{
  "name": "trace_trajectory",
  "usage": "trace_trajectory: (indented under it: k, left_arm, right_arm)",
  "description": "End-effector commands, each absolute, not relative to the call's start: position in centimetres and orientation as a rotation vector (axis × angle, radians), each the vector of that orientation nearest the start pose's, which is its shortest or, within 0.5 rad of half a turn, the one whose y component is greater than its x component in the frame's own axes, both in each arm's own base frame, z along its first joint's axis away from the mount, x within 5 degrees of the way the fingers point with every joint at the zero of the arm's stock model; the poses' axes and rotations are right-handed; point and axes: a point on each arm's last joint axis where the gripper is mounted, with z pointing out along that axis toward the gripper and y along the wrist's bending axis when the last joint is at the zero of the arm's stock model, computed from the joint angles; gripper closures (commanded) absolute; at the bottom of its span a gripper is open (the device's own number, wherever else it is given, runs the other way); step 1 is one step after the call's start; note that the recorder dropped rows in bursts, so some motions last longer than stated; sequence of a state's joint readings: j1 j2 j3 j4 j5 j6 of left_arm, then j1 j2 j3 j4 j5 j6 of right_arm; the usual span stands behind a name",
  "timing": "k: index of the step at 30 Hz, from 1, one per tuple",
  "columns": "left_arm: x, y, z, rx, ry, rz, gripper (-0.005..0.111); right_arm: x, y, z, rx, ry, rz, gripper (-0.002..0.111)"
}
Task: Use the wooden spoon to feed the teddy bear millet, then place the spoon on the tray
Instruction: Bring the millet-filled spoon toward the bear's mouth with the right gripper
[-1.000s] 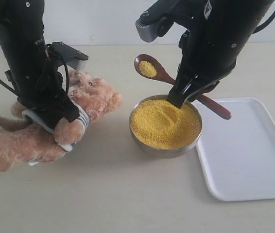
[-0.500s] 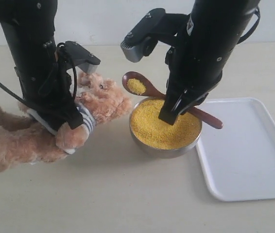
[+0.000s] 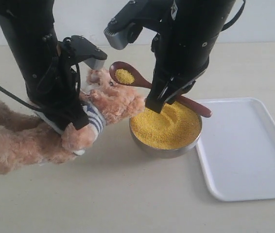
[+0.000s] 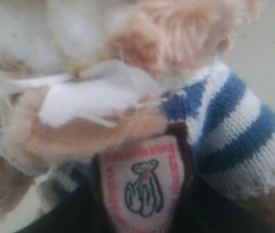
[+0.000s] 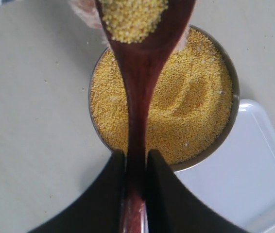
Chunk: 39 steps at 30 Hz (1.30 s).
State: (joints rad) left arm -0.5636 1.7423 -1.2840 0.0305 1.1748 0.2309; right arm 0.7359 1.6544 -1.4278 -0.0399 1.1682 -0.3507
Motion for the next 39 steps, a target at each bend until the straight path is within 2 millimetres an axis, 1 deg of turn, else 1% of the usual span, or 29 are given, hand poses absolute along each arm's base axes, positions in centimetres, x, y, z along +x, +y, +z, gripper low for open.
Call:
trace_trajectory:
  k: [1,5,9,16,18,22,25,28,33,39]
  left_arm:
    - [27.4,-18.3,23.6,1.268,2.824,0.024,0.103]
    - [27.2,-18.4,23.6,1.282,2.823,0.03,0.103]
    - [27.2,-18.4,23.6,1.28,2.824,0.024,0.103]
    - [27.1,-18.5,23.6,1.28,2.825,0.017,0.103]
    - [27.1,-18.6,23.6,1.282,2.825,0.013,0.103]
    - [26.6,-19.4,23.6,1.323,2.805,0.015,0.103]
    - [26.4,-19.5,23.6,1.335,2.806,0.017,0.103]
    - [26.4,-19.5,23.6,1.336,2.808,0.017,0.103]
    - [26.4,-19.5,23.6,1.336,2.808,0.017,0.103]
    - [26.4,-19.5,23.6,1.336,2.808,0.017,0.103]
  right_arm:
    - [25.1,23.2,29.5,-1.537,2.458,0.011,0.109]
    - [25.3,23.8,29.8,-1.536,2.426,0.01,0.109]
    - [25.5,23.8,30.6,-1.526,2.408,-0.006,0.109]
    - [25.6,23.8,30.8,-1.518,2.397,-0.015,0.109]
    - [25.7,23.8,30.8,-1.517,2.39,-0.024,0.109]
    - [26.1,24.2,29.6,-1.547,2.437,-0.046,0.109]
    - [26.3,24.4,29.1,-1.555,2.449,-0.05,0.109]
    - [26.4,24.4,29.1,-1.55,2.439,-0.047,0.109]
    - [26.9,24.9,30.2,-1.528,2.415,-0.037,0.109]
    - [27.4,25.4,29.9,-1.536,2.432,-0.043,0.109]
